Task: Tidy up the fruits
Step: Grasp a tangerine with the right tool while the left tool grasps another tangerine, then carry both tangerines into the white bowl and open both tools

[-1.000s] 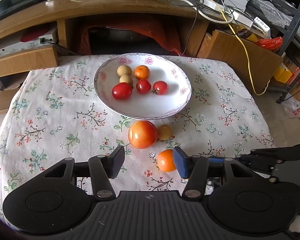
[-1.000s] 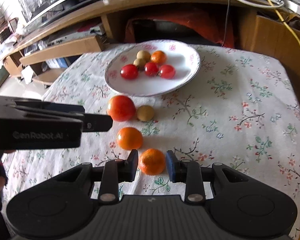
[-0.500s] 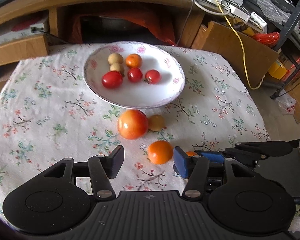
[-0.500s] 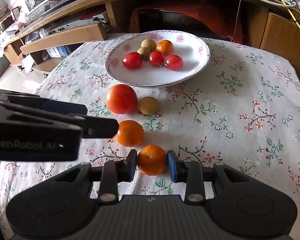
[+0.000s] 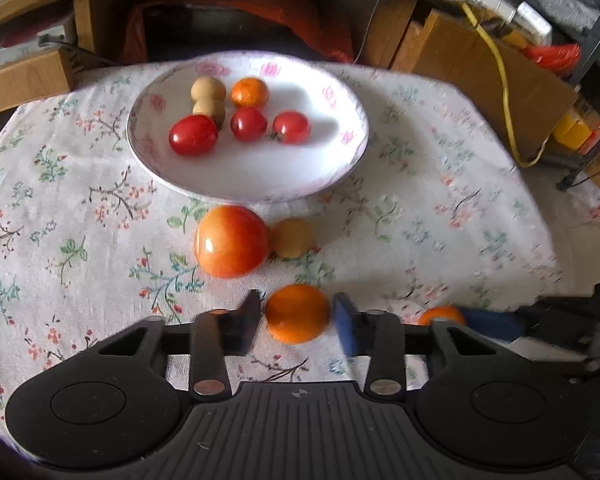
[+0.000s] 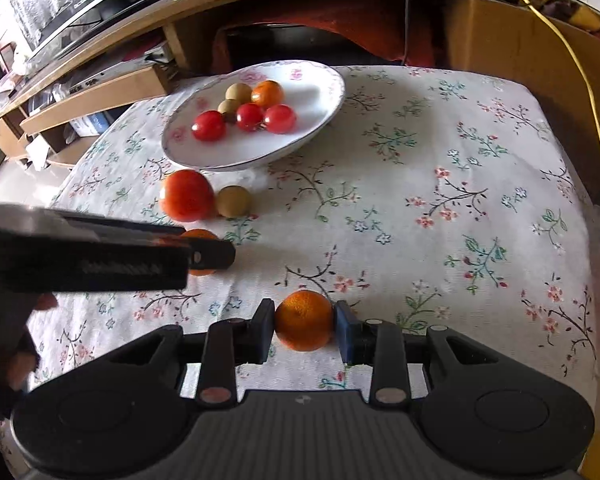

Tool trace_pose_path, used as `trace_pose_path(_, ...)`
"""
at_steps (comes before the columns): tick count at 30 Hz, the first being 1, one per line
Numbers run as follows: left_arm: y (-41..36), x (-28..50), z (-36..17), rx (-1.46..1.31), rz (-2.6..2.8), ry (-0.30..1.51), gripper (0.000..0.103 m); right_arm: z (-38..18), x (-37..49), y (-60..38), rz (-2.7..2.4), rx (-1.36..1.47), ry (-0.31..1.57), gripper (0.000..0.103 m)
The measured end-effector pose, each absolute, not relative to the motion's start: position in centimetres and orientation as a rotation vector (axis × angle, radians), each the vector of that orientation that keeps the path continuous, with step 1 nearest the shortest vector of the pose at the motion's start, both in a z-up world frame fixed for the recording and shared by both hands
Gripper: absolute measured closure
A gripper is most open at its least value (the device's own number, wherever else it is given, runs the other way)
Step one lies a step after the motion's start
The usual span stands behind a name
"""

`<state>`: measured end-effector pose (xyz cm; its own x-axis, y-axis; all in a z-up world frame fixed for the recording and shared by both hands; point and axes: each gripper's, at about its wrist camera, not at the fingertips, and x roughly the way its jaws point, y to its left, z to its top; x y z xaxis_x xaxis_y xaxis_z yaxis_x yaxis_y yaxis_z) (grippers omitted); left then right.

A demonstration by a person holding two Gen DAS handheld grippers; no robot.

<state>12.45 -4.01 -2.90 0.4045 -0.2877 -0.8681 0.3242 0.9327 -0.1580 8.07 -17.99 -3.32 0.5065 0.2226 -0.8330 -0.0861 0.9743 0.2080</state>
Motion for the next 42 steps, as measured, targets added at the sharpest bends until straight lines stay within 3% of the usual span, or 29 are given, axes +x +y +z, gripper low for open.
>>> trace_pose_path(23, -1.0, 5.8, -1.9, 0.171, -0.414, 1.100, 0.060, -3.3, 4.4, -14.8, 0.253, 0.001, 1.034, 0.078)
trace_pose_path(30, -0.9, 5.7, -1.4, 0.144, -0.452, 1.085, 0.042, -3.2, 4.3, -15.6, 0.255, 0.023, 1.048, 0.072)
trace_pose_path(40, -0.2, 6.0, -1.6, 0.131, -0.466, 1.095, 0.041, -3.0, 4.8, -14.3, 0.277, -0.023, 1.032, 0.069)
trace_pose_path(42, -0.3, 6.0, -2.0, 0.146, -0.466, 1.101, 0.044, -3.3, 4.9, -13.9, 0.263, -0.058, 1.033, 0.069)
